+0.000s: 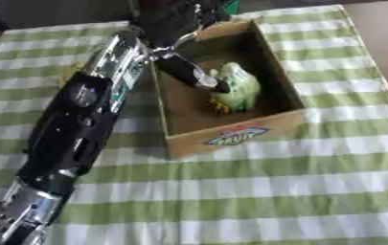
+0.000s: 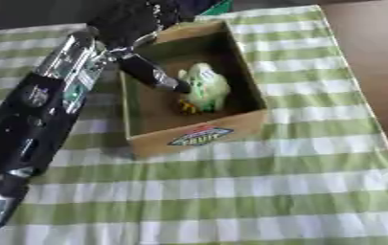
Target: Pick up objects on the table and place them in the box.
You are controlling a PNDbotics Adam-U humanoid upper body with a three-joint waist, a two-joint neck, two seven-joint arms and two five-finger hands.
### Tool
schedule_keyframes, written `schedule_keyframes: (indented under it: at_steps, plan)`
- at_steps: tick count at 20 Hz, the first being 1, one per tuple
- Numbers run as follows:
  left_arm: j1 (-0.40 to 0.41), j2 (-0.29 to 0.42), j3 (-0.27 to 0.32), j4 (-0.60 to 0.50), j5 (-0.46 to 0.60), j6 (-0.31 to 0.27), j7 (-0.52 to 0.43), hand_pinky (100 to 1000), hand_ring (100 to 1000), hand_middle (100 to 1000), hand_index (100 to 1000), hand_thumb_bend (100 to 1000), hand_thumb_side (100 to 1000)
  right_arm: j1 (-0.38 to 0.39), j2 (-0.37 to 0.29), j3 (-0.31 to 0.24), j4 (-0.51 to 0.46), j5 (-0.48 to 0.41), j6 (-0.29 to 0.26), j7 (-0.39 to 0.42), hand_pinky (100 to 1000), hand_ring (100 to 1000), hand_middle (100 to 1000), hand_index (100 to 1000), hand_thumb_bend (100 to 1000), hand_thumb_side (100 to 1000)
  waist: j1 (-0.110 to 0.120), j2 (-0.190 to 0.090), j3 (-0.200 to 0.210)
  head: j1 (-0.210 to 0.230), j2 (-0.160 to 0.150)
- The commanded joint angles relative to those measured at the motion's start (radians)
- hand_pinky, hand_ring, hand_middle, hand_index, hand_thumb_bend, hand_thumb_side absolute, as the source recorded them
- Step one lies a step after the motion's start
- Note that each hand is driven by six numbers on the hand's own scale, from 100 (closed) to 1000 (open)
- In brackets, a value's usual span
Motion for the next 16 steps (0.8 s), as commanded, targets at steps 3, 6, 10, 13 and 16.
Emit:
schedule_keyframes:
  at_steps: [3, 6, 10, 13, 16]
  plan:
    - [-0.002, 0.026, 0.038, -0.095, 0.106, 0.066, 0.015, 608, 830, 801, 905, 582, 926, -0.008, -0.012, -0.01, -0.019, 0.001, -0.001, -0.006, 764, 654, 528, 815, 100, 885, -0.013, -0.023, 0.005, -0.002, -0.008]
    - [0.022, 0.045, 0.07, -0.166, 0.208, 0.138, 0.059, 603, 808, 776, 885, 495, 912, -0.006, -0.013, -0.013, -0.019, 0.003, -0.002, -0.009, 765, 654, 528, 815, 100, 886, -0.017, -0.021, 0.016, -0.01, -0.008]
    - [0.081, 0.119, 0.11, -0.262, 0.358, 0.203, 0.109, 601, 799, 763, 867, 591, 892, 0.0, -0.019, -0.02, -0.019, 0.009, -0.004, -0.015, 765, 654, 528, 815, 100, 887, -0.022, -0.021, 0.041, -0.037, -0.004]
    - [0.132, 0.197, 0.134, -0.31, 0.427, 0.211, 0.103, 600, 797, 762, 869, 589, 913, 0.007, -0.023, -0.024, -0.019, 0.013, -0.004, -0.019, 765, 653, 527, 816, 100, 885, -0.024, -0.021, 0.057, -0.063, 0.005]
    - [0.183, 0.274, 0.162, -0.345, 0.506, 0.195, 0.072, 600, 797, 766, 878, 588, 925, 0.012, -0.026, -0.027, -0.019, 0.016, -0.004, -0.021, 765, 653, 526, 816, 100, 888, -0.027, -0.02, 0.068, -0.087, 0.01]
